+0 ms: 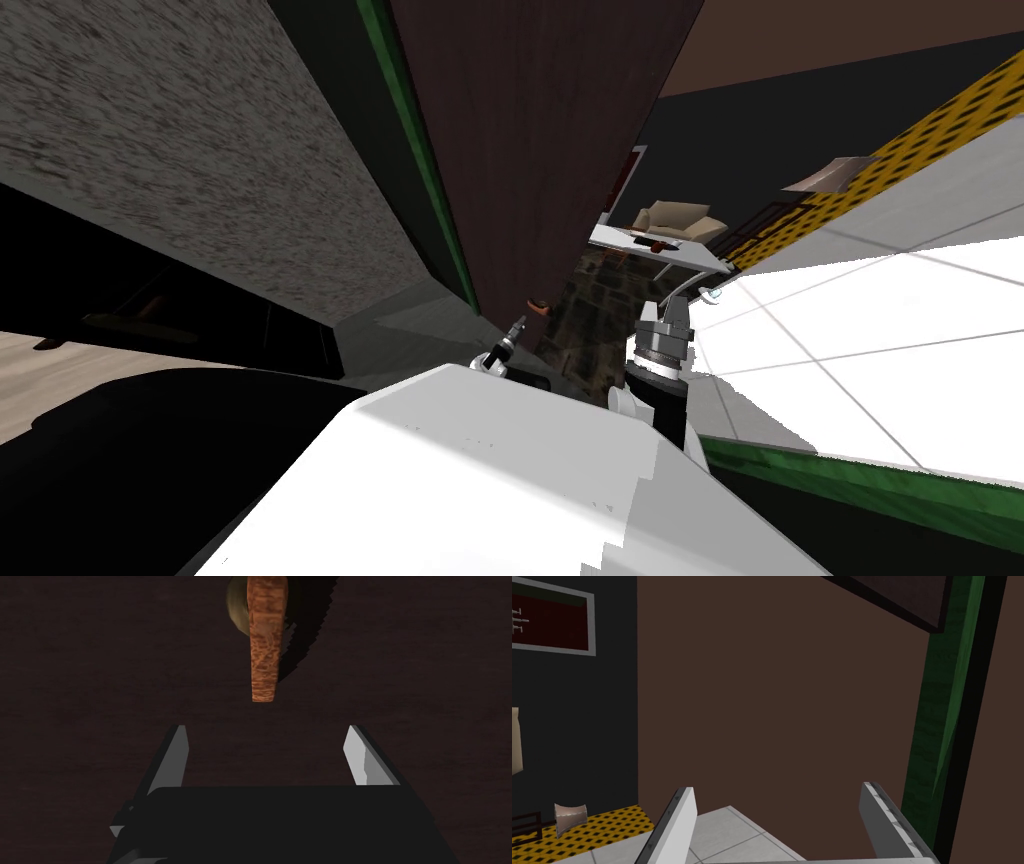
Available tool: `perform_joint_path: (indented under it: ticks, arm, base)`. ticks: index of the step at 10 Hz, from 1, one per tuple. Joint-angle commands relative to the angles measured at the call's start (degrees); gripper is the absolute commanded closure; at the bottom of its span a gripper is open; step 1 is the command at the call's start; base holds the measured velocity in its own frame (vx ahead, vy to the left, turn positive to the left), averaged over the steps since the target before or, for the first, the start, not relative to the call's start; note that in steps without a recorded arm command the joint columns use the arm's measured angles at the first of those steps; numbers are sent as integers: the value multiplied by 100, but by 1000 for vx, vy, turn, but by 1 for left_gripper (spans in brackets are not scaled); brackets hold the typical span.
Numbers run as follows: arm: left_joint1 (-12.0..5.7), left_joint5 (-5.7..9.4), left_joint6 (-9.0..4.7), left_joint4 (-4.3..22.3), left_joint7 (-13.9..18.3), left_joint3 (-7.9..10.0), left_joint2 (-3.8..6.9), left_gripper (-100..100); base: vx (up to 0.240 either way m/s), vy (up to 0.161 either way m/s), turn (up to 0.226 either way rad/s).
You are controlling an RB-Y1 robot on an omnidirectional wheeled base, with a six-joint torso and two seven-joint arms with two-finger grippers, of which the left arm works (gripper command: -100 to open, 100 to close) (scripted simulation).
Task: Push the door open
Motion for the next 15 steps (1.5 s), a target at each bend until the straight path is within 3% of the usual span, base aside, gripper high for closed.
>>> perform_joint_path:
  ticks: [1,4,6,7,8,13,15]
  arm:
    - [-9,-2,-47,59,8,19,44,-100]
    - [-22,-2,-75,111,24,67,16,-100]
    - [-31,-1,-93,144,34,96,-109,-100]
    - [-50,1,-98,167,41,88,-63,-100]
    - [-50,1,-98,167,41,88,-63,100]
    - [-50,1,-98,167,41,88,-63,100]
    - [-99,33,-104,174,19,229,5,100]
  base:
    - [179,-77,-19]
    - [190,-90,-28]
    - [208,-66,-28]
    - [93,-34,-1]
    - [-12,5,7]
    - [-9,4,-5]
    - [111,-75,31]
